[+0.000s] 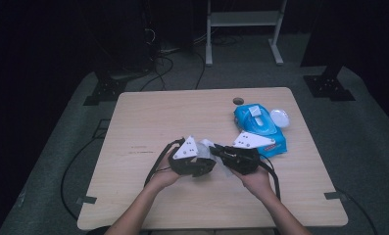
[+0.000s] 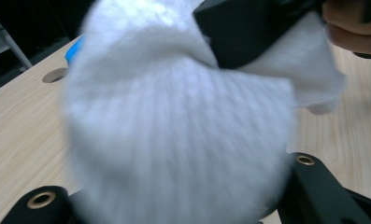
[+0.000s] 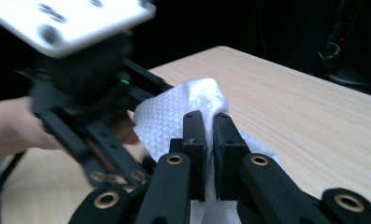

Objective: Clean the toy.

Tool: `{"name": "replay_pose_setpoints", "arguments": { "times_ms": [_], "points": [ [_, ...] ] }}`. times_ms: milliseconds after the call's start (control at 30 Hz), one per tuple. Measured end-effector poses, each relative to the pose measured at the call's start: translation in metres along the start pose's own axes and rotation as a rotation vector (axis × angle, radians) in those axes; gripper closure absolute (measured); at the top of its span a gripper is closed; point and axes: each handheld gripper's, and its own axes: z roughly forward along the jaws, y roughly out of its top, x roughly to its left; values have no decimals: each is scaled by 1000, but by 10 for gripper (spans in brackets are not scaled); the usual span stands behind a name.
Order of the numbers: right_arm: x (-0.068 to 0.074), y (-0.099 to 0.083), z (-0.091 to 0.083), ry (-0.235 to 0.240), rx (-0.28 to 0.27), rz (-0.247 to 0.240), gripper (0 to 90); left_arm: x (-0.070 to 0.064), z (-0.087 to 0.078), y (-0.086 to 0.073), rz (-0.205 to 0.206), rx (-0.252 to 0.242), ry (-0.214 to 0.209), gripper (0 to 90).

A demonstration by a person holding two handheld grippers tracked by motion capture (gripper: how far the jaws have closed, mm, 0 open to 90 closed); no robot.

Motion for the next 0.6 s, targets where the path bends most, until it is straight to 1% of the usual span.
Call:
{"name": "replay_pose_setpoints", "arguments": {
  "times_ms": [67, 100, 133, 167, 200, 233, 300, 333, 367, 400, 433, 500, 600],
  "points": [
    [6, 3, 1, 38, 0, -5, 846, -2, 1, 1, 13, 5, -1, 573],
    [9, 4, 2, 50, 4, -11, 846, -3, 2, 2, 27, 14, -2, 572],
    [13, 4, 3, 64, 9, -30, 845, -4, 3, 3, 32, 15, 0, 572],
    [16, 4, 4, 68, 16, -40, 845, -4, 3, 3, 34, 15, 1, 572],
    [17, 4, 5, 60, 20, -50, 845, -4, 2, 3, 30, 16, 2, 572],
    [15, 3, 5, 56, 24, -54, 845, -3, 2, 2, 22, 10, 3, 573],
    [8, 1, 4, 44, 14, -35, 846, -2, 2, 1, 13, 6, 7, 573],
    [2, 0, 1, 41, 9, -5, 846, -1, 2, 1, 9, 13, 7, 573],
    [-3, -2, -1, 25, 8, 3, 845, -1, 3, 0, 7, 12, 5, 573],
    [-7, -3, -3, -11, 10, 7, 845, 0, 2, -1, 4, 10, 6, 573],
    [-10, -4, -5, -20, 13, 12, 845, 0, 1, -1, 2, 8, 5, 573],
    [-21, -11, -6, -44, 21, 45, 845, 1, 0, -1, 0, 5, 10, 573],
    [-40, -27, -3, -74, 56, 126, 845, 1, 0, -1, 3, 7, 13, 574]
  ]
}}
